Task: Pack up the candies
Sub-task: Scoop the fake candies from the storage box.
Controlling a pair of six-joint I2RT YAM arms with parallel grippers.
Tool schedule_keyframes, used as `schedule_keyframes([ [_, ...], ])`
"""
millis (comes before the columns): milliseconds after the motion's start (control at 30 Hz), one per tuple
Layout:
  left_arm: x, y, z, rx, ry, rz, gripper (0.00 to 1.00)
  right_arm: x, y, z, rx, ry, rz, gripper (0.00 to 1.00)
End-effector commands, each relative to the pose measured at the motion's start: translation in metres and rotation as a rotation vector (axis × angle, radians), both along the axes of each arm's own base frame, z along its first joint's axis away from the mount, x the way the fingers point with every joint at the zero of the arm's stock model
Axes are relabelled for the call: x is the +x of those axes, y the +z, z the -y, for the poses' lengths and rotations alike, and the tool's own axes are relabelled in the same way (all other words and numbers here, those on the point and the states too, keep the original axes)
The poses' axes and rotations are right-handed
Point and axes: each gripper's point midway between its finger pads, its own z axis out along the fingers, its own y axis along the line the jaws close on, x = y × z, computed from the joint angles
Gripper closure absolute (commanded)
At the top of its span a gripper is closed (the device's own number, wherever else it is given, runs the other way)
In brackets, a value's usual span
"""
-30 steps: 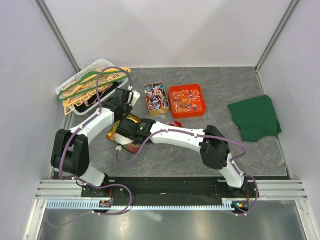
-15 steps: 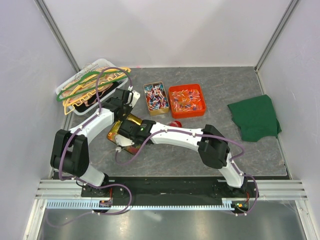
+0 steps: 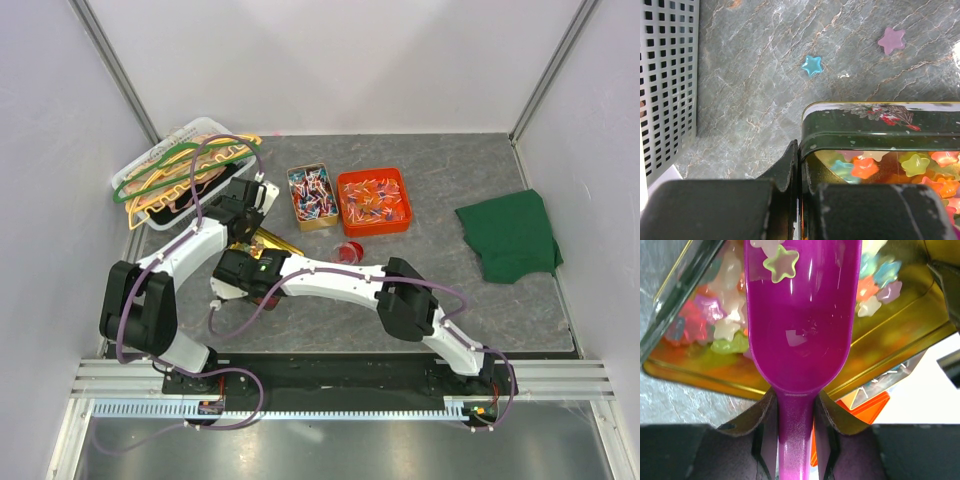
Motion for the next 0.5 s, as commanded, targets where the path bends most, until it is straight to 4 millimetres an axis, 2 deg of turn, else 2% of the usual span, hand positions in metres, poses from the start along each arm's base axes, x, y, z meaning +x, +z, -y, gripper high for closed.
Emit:
schedule_keyframes([
  [0, 0.005, 0.020, 0.002, -0.039, 0.039, 0.080, 0.98, 0.004, 0.006, -0.015, 0.042, -0.051, 0.032, 1.00],
  [200, 0.004, 0.018, 0.005, -0.058, 0.037, 0.072, 0.98, 0.001, 0.002, -0.027, 0.070, -0.085, 0.037, 1.00],
  [333, 0.004, 0.014, 0.009, -0.070, 0.029, 0.059, 0.98, -0.009, -0.007, -0.037, 0.108, -0.076, -0.028, 1.00],
  [467, 0.002, 0.012, 0.009, -0.075, 0.024, 0.054, 0.98, -0.024, -0.018, -0.042, 0.157, -0.053, -0.163, 1.00],
])
